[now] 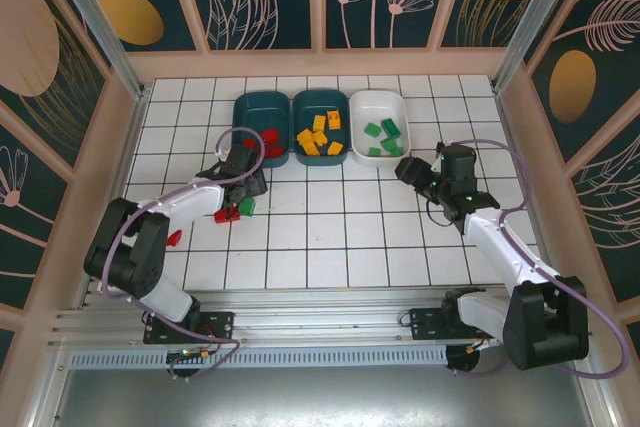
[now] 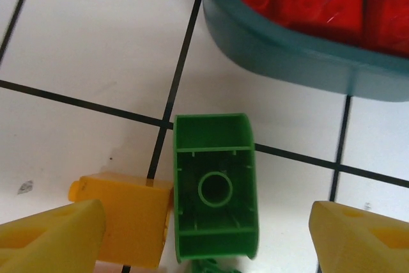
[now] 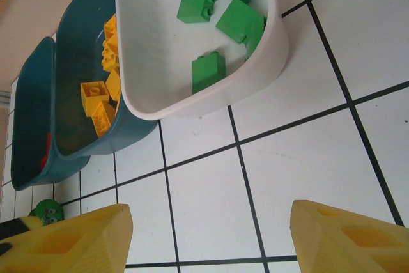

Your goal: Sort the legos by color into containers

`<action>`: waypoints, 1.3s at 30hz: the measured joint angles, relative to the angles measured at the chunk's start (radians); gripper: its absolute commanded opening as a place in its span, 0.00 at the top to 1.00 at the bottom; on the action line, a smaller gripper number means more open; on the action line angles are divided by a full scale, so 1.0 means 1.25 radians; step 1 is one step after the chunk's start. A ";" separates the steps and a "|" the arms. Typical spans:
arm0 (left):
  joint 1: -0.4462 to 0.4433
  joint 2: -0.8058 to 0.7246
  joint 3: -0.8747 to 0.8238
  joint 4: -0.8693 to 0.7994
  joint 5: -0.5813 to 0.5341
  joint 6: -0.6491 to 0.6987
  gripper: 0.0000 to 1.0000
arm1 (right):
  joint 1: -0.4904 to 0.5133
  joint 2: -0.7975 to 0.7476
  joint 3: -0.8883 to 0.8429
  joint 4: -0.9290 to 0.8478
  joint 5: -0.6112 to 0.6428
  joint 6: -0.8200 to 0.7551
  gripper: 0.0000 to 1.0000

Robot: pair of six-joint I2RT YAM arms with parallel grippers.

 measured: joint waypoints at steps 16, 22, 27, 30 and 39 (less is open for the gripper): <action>0.004 0.117 0.100 0.030 -0.002 0.080 0.56 | 0.017 0.000 -0.002 -0.001 0.000 0.000 0.36; 0.006 0.118 0.099 0.027 0.020 0.085 0.61 | 0.018 0.006 -0.002 -0.003 0.000 0.000 0.36; 0.007 0.111 0.091 0.032 0.036 0.086 0.53 | 0.020 0.006 -0.002 -0.004 0.001 0.000 0.36; 0.007 0.099 0.078 0.038 0.051 0.088 0.47 | 0.022 0.006 -0.002 -0.004 0.001 0.000 0.36; 0.007 0.094 0.072 0.042 0.070 0.088 0.58 | 0.023 0.013 -0.002 -0.004 0.001 0.000 0.36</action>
